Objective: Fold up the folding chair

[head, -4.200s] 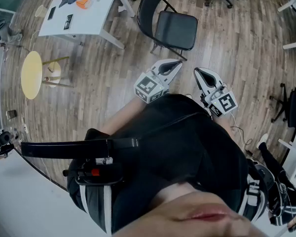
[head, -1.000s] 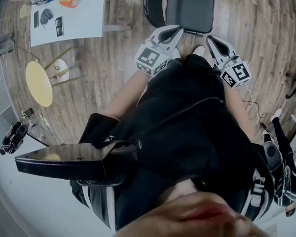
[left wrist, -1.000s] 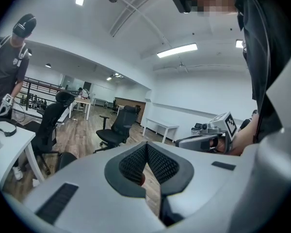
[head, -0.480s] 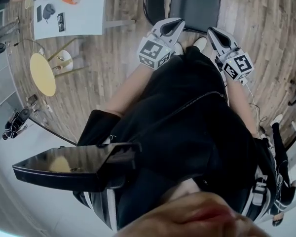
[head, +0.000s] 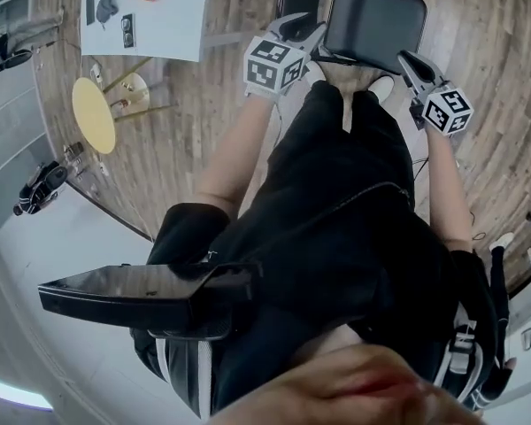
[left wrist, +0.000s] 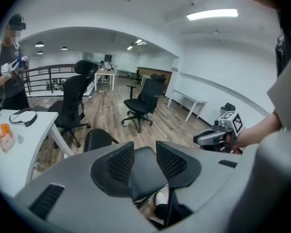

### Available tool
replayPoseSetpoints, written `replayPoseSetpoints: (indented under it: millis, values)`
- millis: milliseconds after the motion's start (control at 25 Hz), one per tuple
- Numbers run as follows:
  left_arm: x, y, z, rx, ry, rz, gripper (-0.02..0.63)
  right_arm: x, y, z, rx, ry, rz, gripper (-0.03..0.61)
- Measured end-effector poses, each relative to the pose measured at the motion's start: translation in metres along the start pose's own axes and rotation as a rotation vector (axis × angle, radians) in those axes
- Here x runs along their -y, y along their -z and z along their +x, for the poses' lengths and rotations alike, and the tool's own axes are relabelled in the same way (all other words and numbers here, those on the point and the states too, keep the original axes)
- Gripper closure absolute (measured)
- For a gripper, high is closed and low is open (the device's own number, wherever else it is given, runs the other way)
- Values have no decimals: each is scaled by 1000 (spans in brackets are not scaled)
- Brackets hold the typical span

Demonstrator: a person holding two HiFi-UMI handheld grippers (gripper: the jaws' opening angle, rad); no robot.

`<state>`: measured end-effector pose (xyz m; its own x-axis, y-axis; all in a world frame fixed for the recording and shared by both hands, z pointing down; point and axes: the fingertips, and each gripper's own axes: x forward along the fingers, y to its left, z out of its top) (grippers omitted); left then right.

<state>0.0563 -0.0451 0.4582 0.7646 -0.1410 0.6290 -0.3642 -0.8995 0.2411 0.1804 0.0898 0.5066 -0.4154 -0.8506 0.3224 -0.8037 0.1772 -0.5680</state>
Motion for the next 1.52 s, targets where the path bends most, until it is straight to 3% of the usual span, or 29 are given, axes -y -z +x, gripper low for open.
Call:
replayPoseSetpoints:
  millis: [200, 440, 800, 1200, 1360, 1520]
  values:
    - [-104, 28, 21, -145, -141, -117, 382, 90, 58, 23, -81, 39, 121, 463]
    - [-171, 52, 53, -245, -146, -228, 356, 180, 131, 41, -120, 76, 344, 334]
    - [-201, 99, 89, -382, -87, -294, 354, 274, 223, 63, -172, 95, 483, 284]
    - [-202, 109, 111, -471, -112, -217, 357, 383, 269, 48, -104, 107, 648, 250]
    - [-200, 112, 118, -490, -128, -197, 436, 398, 290, 56, -161, 95, 716, 249]
    - [-198, 114, 122, -492, -84, -276, 488, 394, 292, 75, -132, -30, 764, 245]
